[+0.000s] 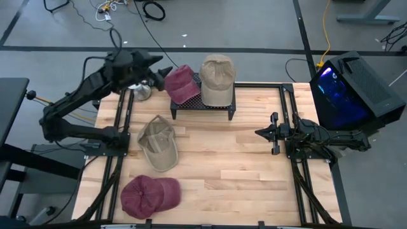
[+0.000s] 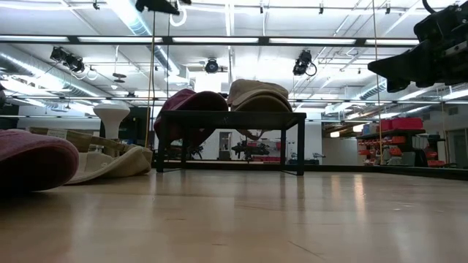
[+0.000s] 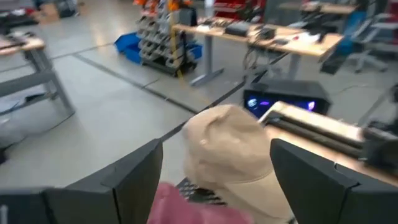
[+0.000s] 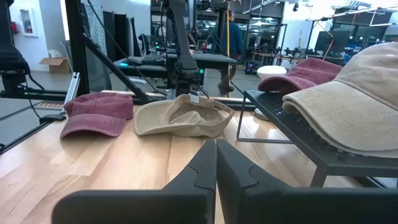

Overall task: Pick & Place hat
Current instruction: Put the right red cap on the shelf

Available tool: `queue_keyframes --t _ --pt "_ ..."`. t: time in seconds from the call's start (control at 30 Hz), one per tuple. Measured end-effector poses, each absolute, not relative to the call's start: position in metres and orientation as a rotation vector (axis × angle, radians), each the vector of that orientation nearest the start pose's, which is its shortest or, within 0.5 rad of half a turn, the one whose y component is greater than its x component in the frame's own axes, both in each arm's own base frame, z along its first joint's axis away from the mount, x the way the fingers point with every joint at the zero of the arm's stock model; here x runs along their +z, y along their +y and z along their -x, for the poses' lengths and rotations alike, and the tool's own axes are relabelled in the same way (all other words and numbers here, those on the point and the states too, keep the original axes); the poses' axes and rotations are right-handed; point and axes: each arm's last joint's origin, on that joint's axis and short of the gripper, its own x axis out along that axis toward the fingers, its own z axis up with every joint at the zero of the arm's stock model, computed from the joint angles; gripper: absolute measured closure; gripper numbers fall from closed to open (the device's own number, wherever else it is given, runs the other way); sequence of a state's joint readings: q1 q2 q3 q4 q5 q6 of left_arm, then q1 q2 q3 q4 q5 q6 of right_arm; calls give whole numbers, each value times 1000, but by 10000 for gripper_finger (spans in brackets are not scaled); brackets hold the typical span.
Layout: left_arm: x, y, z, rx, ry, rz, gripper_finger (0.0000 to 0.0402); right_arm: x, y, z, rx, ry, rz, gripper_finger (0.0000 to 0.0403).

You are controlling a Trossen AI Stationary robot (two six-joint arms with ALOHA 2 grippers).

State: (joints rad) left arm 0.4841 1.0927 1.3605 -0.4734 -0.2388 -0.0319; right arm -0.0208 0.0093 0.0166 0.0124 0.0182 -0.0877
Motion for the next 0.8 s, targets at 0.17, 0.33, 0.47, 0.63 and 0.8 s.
queue_keyframes --t 0.17,0.33,0.47,0.63,0.8 --pt "429 129 -191 760 266 77 97 170 -3 -97 -40 -18 88 392" --pt "417 150 -195 800 333 82 97 170 -3 -97 -40 -18 88 392" --pt "407 164 -196 803 408 67 97 170 -3 -97 -39 -18 88 392" --pt "397 179 -196 768 459 65 97 170 -3 -97 -40 -18 88 392" --pt "388 193 -195 789 515 63 97 170 -3 -97 -40 -18 88 392"
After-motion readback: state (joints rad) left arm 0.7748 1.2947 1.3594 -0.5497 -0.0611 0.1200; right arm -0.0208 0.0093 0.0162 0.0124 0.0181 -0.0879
